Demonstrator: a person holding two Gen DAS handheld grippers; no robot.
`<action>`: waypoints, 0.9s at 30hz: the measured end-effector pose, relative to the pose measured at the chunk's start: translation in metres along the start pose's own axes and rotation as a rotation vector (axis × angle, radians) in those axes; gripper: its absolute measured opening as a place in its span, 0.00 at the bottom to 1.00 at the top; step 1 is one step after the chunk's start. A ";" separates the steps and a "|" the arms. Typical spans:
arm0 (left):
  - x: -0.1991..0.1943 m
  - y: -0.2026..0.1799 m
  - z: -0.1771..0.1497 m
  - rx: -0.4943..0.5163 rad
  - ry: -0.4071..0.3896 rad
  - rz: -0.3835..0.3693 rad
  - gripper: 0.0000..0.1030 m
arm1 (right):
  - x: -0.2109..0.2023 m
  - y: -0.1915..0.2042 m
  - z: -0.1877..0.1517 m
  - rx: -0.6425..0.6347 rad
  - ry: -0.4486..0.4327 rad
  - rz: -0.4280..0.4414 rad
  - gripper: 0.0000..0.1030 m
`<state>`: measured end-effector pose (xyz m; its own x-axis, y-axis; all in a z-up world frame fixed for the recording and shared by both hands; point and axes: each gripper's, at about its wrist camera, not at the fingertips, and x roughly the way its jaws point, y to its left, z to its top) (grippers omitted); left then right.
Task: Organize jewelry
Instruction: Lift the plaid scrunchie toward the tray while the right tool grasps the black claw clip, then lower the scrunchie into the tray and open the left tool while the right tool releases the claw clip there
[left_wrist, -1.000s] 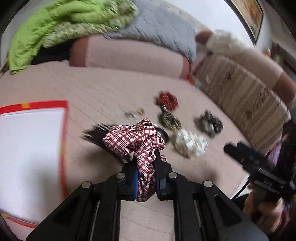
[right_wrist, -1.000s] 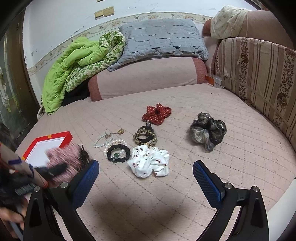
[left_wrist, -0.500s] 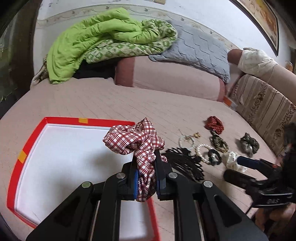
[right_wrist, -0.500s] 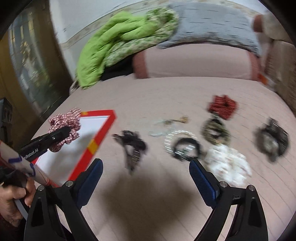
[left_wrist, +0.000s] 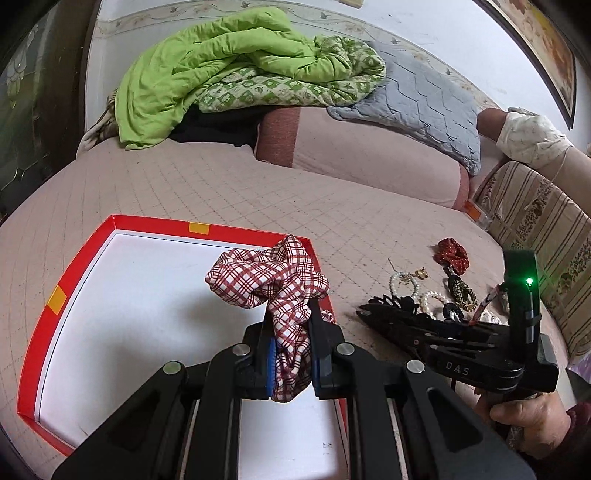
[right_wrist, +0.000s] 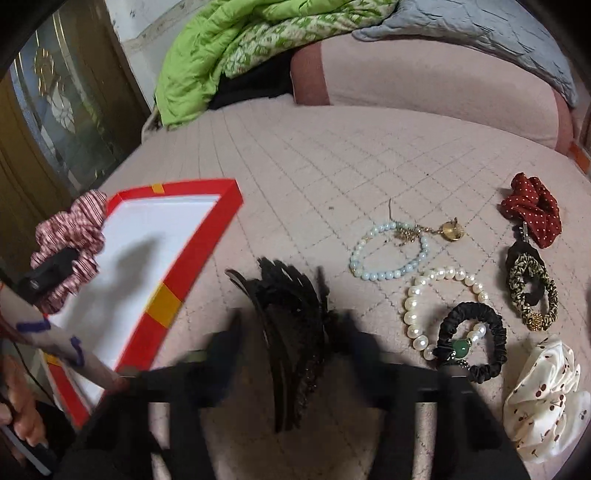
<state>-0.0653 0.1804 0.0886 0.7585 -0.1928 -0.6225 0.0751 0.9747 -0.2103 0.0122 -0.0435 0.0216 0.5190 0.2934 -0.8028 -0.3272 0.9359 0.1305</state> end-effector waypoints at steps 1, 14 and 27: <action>0.000 0.000 0.000 0.000 0.000 0.000 0.13 | 0.000 -0.001 -0.001 0.008 -0.004 0.003 0.38; -0.003 0.008 0.001 -0.009 -0.009 0.029 0.13 | -0.034 -0.003 -0.005 0.067 -0.107 0.067 0.37; 0.004 0.054 0.020 -0.040 -0.013 0.099 0.13 | -0.036 0.038 0.018 0.045 -0.117 0.125 0.38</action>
<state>-0.0449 0.2347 0.0900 0.7696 -0.0943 -0.6315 -0.0263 0.9835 -0.1789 -0.0043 -0.0148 0.0661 0.5656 0.4261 -0.7061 -0.3607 0.8978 0.2529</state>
